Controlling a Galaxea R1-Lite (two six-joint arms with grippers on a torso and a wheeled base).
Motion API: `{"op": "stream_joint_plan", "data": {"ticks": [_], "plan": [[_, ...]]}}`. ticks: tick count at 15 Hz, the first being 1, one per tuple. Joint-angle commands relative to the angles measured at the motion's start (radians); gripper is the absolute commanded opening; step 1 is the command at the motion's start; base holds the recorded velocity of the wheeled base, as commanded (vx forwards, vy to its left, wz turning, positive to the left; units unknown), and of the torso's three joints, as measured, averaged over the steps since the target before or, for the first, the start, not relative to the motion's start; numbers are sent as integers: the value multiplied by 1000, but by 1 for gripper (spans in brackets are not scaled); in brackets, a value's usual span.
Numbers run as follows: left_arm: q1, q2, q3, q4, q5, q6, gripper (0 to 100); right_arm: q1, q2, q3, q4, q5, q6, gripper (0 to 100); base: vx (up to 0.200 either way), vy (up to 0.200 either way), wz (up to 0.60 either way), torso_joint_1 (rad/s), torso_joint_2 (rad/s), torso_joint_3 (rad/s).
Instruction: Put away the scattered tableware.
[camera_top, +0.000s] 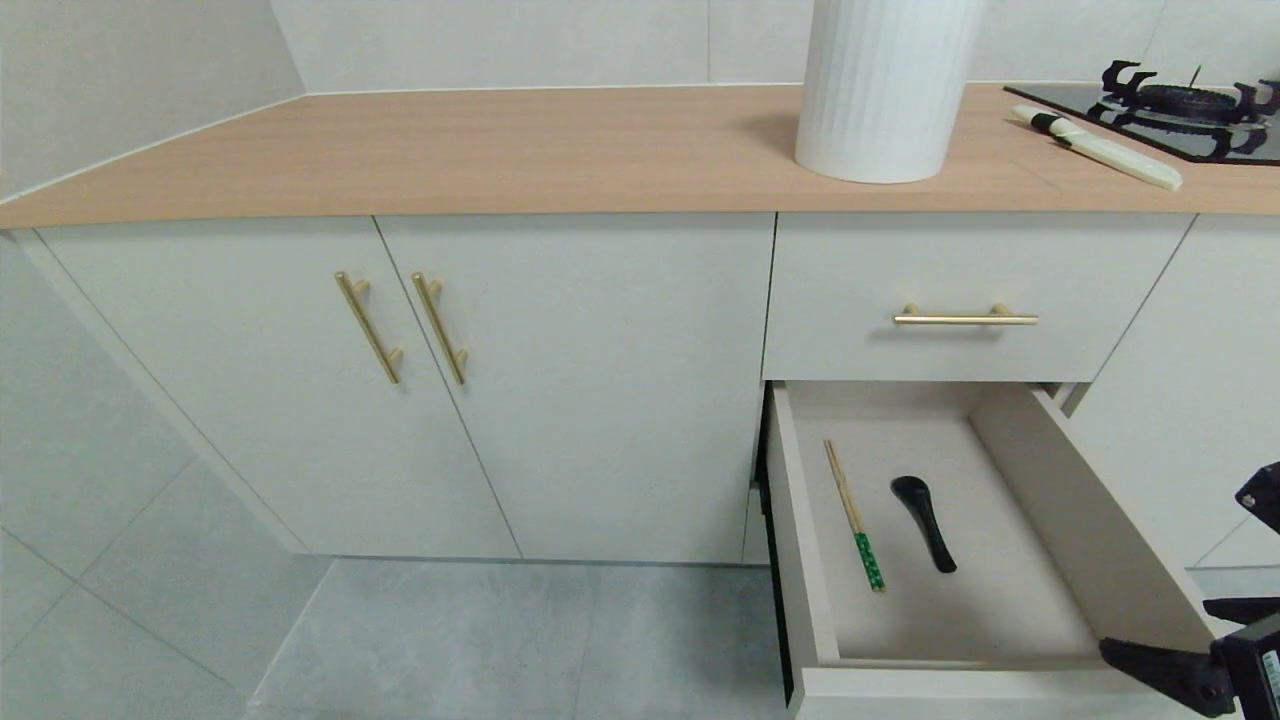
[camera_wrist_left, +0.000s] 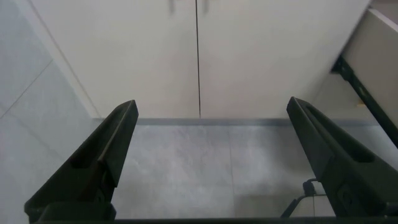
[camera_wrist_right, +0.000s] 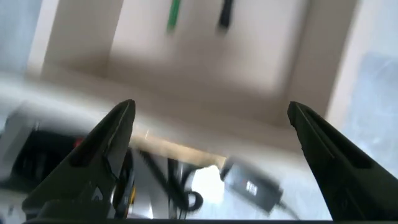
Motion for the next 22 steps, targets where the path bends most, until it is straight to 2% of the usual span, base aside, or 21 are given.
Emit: {"op": "stream_joint_plan", "data": {"ticks": [1,6,11,13,17,19,22], "plan": [[0,0,0,0,0,-2,100,47,50,2,30,-1,0,100,0,0,0,0,0,0],[0,0,0,0,0,-2,100,96,259,31,31,-1,12,100,0,0,0,0,0,0],[0,0,0,0,0,-2,100,96,320,27,11,-13,75,100,0,0,0,0,0,0],[0,0,0,0,0,-2,100,96,311,30,2,-22,86,100,0,0,0,0,0,0],[0,0,0,0,0,-2,100,173,62,28,27,-39,78,100,0,0,0,0,0,0],[0,0,0,0,0,-2,100,201,33,19,54,-88,78,100,0,0,0,0,0,0],[0,0,0,0,0,-2,100,254,21,19,102,-102,77,100,0,0,0,0,0,0]]}}
